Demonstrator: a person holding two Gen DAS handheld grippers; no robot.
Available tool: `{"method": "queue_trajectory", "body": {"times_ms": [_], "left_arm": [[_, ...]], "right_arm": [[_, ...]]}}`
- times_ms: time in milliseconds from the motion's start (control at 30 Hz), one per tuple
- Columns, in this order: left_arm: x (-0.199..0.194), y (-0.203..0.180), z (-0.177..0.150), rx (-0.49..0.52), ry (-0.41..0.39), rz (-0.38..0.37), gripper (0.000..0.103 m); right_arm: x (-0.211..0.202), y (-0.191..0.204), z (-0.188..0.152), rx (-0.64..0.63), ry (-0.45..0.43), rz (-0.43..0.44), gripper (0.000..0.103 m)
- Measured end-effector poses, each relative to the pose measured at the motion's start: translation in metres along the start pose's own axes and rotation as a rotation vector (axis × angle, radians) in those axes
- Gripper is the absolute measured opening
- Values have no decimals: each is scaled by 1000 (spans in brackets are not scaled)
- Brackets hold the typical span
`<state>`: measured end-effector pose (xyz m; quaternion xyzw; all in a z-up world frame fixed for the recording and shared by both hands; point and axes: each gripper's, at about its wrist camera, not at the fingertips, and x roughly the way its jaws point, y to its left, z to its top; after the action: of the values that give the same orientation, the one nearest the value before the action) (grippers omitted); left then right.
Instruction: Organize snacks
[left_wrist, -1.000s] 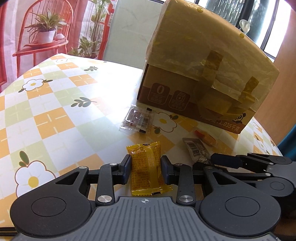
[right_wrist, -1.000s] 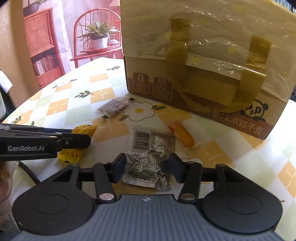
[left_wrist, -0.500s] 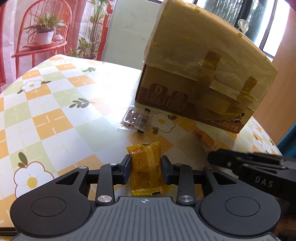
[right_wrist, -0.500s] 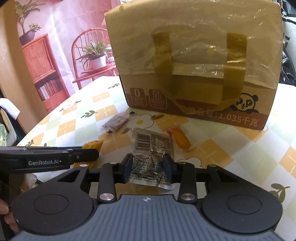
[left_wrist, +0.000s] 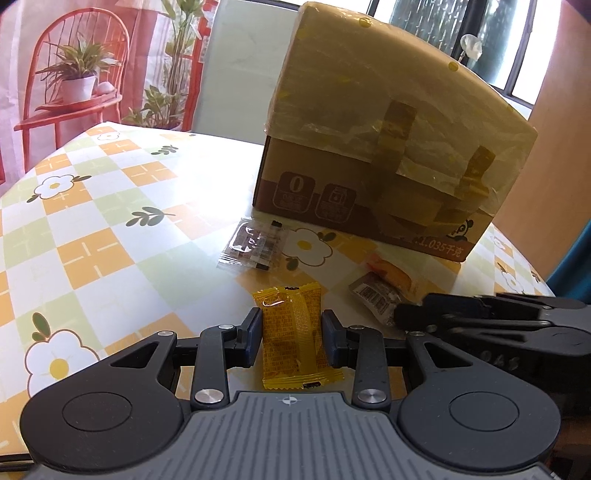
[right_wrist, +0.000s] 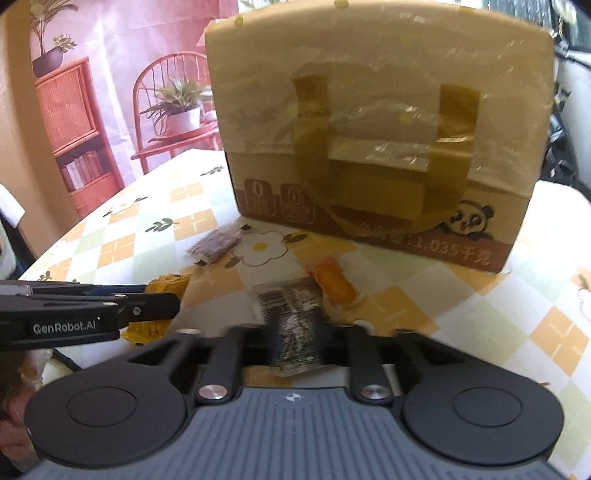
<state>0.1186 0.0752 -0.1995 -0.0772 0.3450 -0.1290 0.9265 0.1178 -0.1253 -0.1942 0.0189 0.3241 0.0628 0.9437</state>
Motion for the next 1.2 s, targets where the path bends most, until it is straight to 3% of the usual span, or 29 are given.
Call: {"method": "queue_trajectory", "body": {"times_ms": [133,200,300,433,600,667,933,1200], "left_arm": [[1,3,0,-9,-1,10,36],[2,6,1,-20,-1,15,36],[2,9,1,-32,0,19,36],[3,11,1,-42,4,18,36],[1,12,1,-44,1,17,36],[2,13,1,-47,2,17,36],[-3,8,4,-22,-15,13,36],[-40,-9,44,57,-145,-38,36]], "right_arm": [[15,14,1,-92,30,-12,46],[22,21,2,-128,27,-36,57],[36,24,5,-138,47,-81,58],[40,16,6,-93,47,-61,56],[34,22,5,-102,40,-81,22],[29,18,5,-67,32,-66,15],[6,1,8,36,-11,-20,13],[-36,0,39,22,-130,19,13]]}}
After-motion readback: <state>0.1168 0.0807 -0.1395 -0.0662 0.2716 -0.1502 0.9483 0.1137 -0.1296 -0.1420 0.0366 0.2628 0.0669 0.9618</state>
